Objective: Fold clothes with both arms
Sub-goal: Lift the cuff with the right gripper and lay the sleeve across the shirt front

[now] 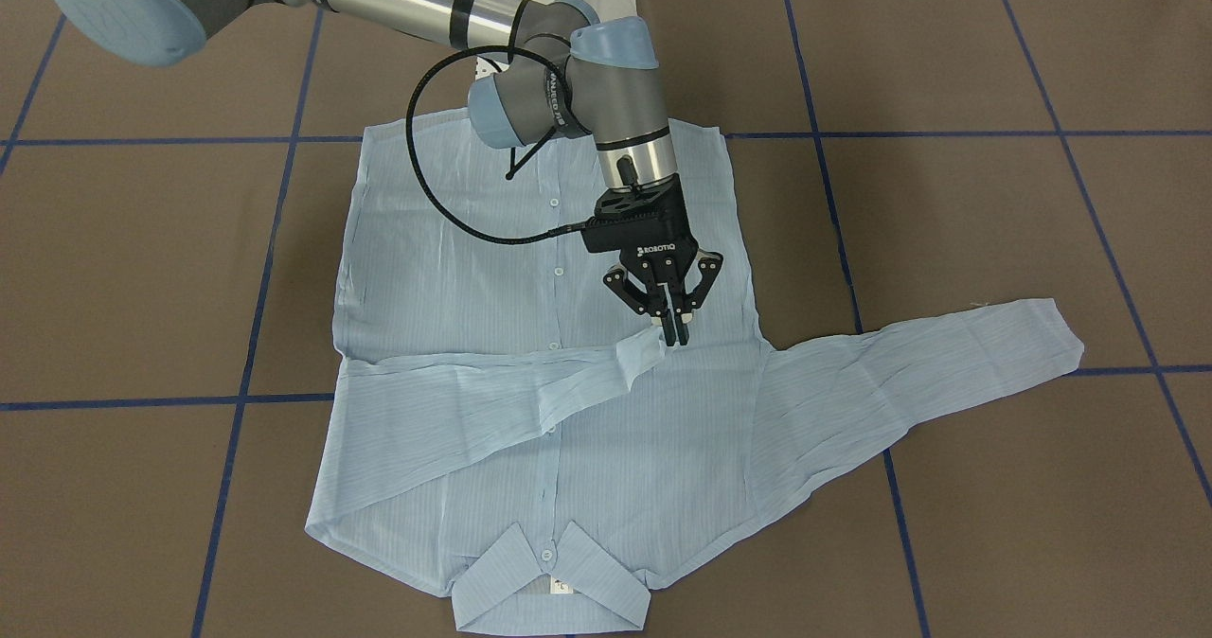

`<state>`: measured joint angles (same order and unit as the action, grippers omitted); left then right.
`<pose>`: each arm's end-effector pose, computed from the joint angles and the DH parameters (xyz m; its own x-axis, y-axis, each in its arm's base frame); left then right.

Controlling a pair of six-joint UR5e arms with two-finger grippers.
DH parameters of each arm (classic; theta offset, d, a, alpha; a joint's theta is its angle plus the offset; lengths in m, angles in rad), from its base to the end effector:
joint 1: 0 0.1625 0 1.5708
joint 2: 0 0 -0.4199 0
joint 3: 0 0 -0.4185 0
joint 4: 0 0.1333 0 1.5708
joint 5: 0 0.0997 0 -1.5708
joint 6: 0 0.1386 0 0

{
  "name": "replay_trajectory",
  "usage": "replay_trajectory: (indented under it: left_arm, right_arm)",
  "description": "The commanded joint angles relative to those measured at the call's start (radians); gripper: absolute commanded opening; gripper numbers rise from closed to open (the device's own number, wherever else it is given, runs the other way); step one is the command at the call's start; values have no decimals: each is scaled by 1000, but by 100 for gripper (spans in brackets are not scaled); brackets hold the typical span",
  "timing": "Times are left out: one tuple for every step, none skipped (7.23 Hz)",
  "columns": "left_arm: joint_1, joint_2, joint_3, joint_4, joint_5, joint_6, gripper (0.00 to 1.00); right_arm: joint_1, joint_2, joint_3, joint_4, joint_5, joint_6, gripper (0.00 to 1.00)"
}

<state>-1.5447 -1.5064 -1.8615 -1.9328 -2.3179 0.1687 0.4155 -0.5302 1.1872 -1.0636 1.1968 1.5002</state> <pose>-0.0255 -0.5210 0.5169 0.7097 0.5301 -0.4641 -0.1429 0.7533 0.6420 -0.7049 -0.5120 0.0787 0.4091 0.1087 0.9060 -0.6555 0.7257 0.2089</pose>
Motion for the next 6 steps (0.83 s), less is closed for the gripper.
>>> replay_trajectory:
  left_arm:
    - [0, -6, 7, 0, 0, -5, 100]
    - [2, -14, 8, -3, 0, -6, 100]
    - [0, -8, -2, -49, 0, -6, 100]
    - [6, -5, 5, -76, -1, -8, 100]
    - [14, -5, 31, -83, 0, -21, 100]
    - [35, -2, 68, -121, -1, -100, 100]
  right_arm:
    - [41, 58, 9, -159, 71, 0, 100]
    - [124, 55, 31, -218, 207, -14, 100]
    - [228, 35, 85, -316, 375, -53, 100]
    - [321, -31, 150, -347, 480, -172, 100]
    - [438, -160, 234, -348, 642, -301, 100]
    - [560, -304, 337, -348, 796, -468, 100]
